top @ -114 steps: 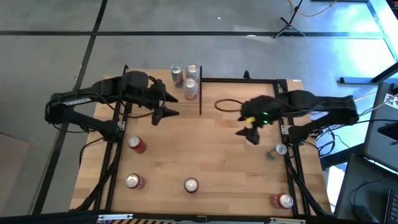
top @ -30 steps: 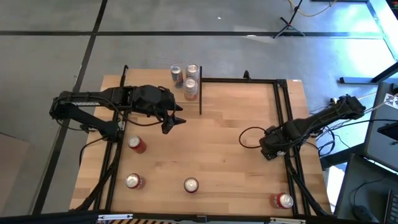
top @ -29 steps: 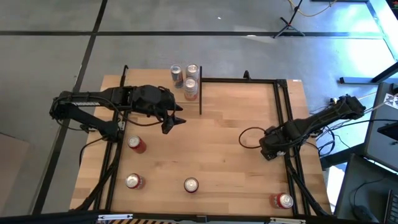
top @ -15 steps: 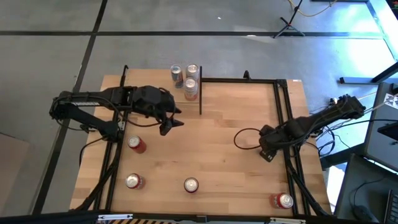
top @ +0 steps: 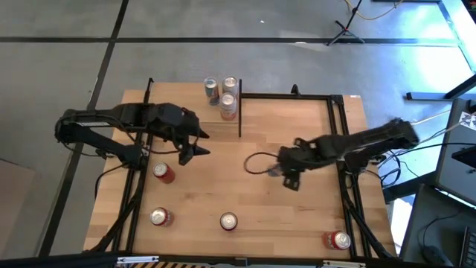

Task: Place canned beverage on shelf
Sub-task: Move the blue soda can to the center of the table

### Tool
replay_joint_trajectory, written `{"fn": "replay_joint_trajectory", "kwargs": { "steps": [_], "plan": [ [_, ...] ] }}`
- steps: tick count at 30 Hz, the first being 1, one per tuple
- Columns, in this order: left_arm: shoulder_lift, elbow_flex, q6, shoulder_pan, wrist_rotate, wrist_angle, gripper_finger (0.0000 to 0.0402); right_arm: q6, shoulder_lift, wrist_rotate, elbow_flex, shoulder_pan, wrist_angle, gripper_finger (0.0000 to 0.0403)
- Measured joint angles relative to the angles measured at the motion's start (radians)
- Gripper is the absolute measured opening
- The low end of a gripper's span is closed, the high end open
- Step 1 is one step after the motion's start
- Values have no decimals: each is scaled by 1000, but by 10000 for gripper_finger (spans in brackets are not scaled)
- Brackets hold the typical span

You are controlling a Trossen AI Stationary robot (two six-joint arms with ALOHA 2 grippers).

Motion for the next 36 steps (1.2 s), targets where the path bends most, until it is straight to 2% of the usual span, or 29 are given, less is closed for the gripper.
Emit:
{"fn": "replay_joint_trajectory", "kwargs": {
  "steps": [8, 16, 22, 30, 36],
  "plan": [
    [-137, -73, 51, 0, 51, -43, 284, -252, 325, -29, 341, -111, -62, 213],
    [-270, -188, 50, 1, 42, -30, 284, -296, 573, -134, 605, -177, -167, 213],
    [-284, -209, 68, 0, 42, -32, 284, -280, 653, -186, 661, -175, -205, 213],
    [-283, -209, 106, 0, 23, -8, 284, -255, 675, -205, 659, -174, -186, 224],
    [-280, -210, 103, 0, 24, -9, 284, -249, 687, -205, 658, -174, -174, 217]
  ]
}}
